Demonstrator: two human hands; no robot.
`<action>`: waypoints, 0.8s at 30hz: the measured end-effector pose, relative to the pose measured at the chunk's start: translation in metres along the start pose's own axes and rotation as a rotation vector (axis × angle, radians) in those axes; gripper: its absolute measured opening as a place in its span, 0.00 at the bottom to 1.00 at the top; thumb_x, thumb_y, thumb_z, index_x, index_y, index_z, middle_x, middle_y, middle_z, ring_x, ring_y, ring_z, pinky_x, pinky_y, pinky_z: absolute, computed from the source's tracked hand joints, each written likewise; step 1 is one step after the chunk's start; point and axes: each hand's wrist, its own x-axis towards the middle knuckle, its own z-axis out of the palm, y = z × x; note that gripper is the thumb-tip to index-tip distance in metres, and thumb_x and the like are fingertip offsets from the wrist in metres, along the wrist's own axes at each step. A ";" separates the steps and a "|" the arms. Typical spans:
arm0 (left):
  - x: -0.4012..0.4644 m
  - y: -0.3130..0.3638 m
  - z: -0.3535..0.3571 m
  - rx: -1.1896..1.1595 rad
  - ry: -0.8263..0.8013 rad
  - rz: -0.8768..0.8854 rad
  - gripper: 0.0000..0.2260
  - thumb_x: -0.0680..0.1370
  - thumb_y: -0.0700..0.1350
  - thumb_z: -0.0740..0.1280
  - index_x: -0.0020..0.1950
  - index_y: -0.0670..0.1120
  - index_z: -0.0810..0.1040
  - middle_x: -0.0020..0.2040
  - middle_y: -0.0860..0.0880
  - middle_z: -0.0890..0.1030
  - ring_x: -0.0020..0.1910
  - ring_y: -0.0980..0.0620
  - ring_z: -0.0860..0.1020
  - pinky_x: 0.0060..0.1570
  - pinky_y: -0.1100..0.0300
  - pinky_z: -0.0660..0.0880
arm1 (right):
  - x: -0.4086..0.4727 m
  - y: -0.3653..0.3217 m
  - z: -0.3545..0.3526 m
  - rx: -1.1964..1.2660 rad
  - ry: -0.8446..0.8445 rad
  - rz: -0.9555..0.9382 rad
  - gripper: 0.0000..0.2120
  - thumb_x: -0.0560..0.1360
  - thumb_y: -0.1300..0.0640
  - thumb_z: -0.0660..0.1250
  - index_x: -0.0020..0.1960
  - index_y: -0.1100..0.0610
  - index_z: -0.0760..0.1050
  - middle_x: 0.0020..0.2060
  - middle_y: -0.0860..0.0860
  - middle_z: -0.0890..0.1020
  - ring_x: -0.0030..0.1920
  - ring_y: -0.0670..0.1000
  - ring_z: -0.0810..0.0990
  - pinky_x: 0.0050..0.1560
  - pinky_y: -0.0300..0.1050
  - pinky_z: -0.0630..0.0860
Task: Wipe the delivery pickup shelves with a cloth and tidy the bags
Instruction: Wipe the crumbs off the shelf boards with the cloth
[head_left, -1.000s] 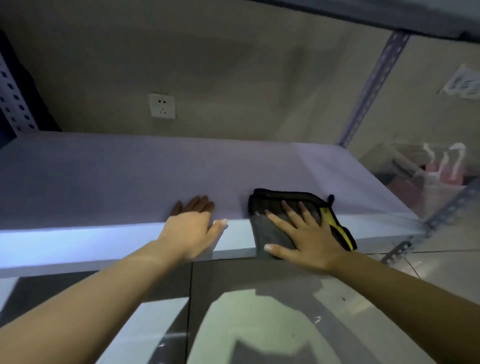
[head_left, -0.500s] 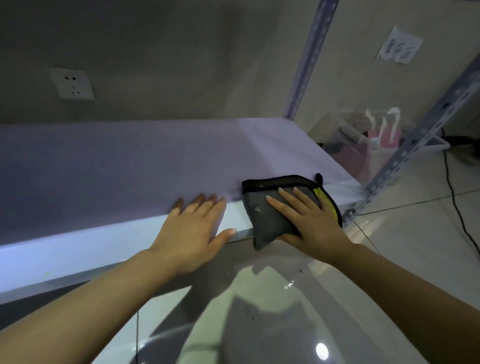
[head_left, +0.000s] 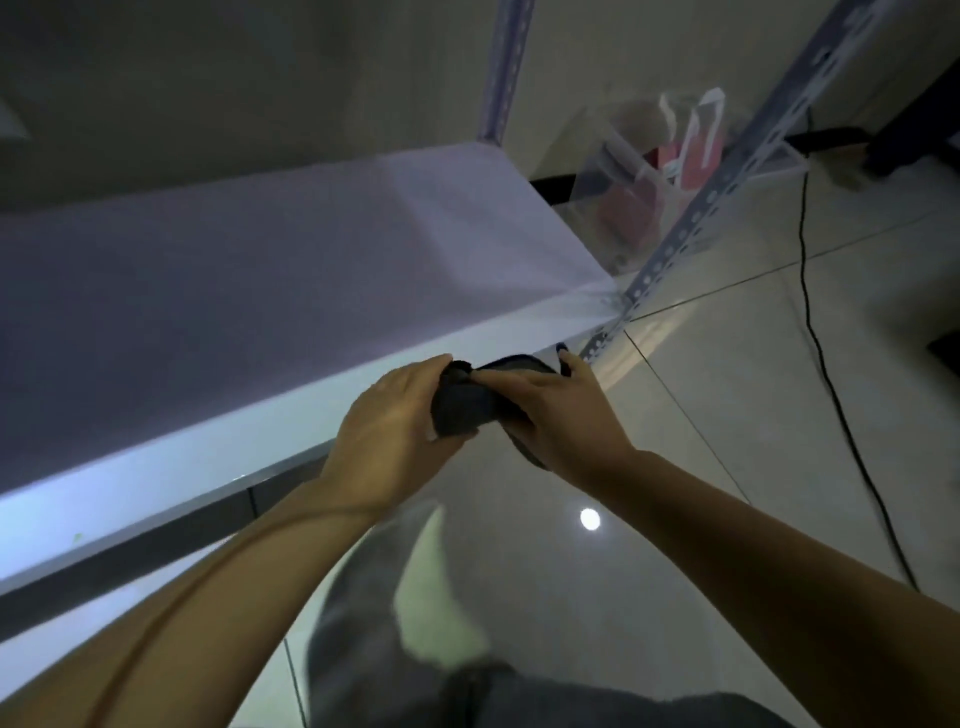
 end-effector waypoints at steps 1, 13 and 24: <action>-0.007 0.014 -0.013 -0.065 -0.023 -0.056 0.28 0.70 0.52 0.75 0.68 0.52 0.70 0.62 0.52 0.77 0.58 0.48 0.76 0.52 0.58 0.71 | -0.010 -0.006 -0.015 0.026 -0.009 0.023 0.18 0.74 0.54 0.69 0.64 0.49 0.74 0.52 0.50 0.84 0.49 0.55 0.83 0.64 0.66 0.68; -0.073 0.205 -0.245 -0.329 -0.376 -0.116 0.32 0.74 0.37 0.66 0.61 0.72 0.60 0.58 0.61 0.76 0.57 0.59 0.76 0.47 0.74 0.70 | -0.083 -0.116 -0.320 0.254 -0.099 0.147 0.19 0.75 0.49 0.65 0.65 0.46 0.71 0.53 0.47 0.84 0.50 0.50 0.83 0.66 0.58 0.62; -0.030 0.370 -0.479 -0.228 -0.330 0.117 0.21 0.74 0.46 0.70 0.57 0.72 0.71 0.56 0.68 0.76 0.54 0.65 0.75 0.55 0.63 0.74 | -0.042 -0.168 -0.594 0.380 -0.034 0.113 0.17 0.73 0.48 0.68 0.62 0.43 0.76 0.44 0.45 0.84 0.42 0.44 0.78 0.41 0.29 0.71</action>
